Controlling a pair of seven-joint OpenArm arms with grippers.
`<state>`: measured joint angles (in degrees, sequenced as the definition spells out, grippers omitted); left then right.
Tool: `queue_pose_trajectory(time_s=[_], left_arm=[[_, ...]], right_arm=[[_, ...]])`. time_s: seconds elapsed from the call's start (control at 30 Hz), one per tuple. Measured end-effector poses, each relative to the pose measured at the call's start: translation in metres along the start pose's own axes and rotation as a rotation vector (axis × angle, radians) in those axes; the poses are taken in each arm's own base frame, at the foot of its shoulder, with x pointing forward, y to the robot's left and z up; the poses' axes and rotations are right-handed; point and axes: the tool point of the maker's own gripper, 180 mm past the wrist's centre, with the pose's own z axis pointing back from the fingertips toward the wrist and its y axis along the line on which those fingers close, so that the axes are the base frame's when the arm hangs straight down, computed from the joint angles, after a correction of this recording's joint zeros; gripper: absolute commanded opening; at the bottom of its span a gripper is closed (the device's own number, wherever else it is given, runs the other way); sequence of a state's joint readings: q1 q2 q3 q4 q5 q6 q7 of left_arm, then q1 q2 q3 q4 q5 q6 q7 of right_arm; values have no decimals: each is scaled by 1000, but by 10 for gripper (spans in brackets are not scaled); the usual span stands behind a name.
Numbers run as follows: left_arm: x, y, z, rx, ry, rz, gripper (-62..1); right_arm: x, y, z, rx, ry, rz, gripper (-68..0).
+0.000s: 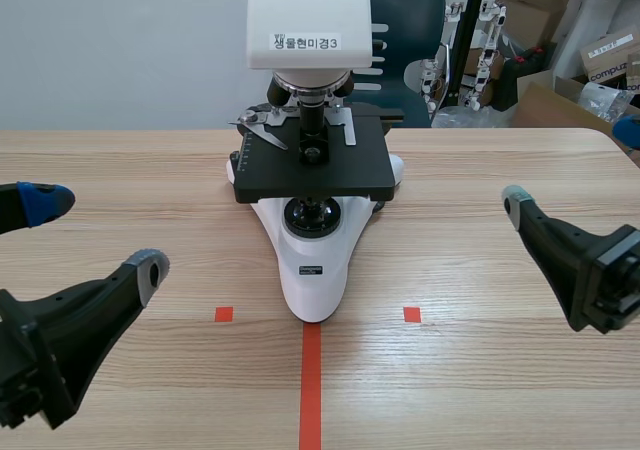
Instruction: Point at the revolving nosepiece
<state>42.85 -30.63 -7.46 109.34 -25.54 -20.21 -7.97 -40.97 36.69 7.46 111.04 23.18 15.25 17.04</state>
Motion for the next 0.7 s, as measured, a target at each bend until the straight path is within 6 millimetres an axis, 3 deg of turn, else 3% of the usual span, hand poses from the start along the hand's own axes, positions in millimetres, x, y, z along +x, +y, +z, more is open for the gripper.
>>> queue_pose_trajectory(time_s=[0.7], left_arm=[[0, 0, 0, 0, 0, 0, 14]], right_arm=[[-1, 0, 0, 0, 7, 0, -10]])
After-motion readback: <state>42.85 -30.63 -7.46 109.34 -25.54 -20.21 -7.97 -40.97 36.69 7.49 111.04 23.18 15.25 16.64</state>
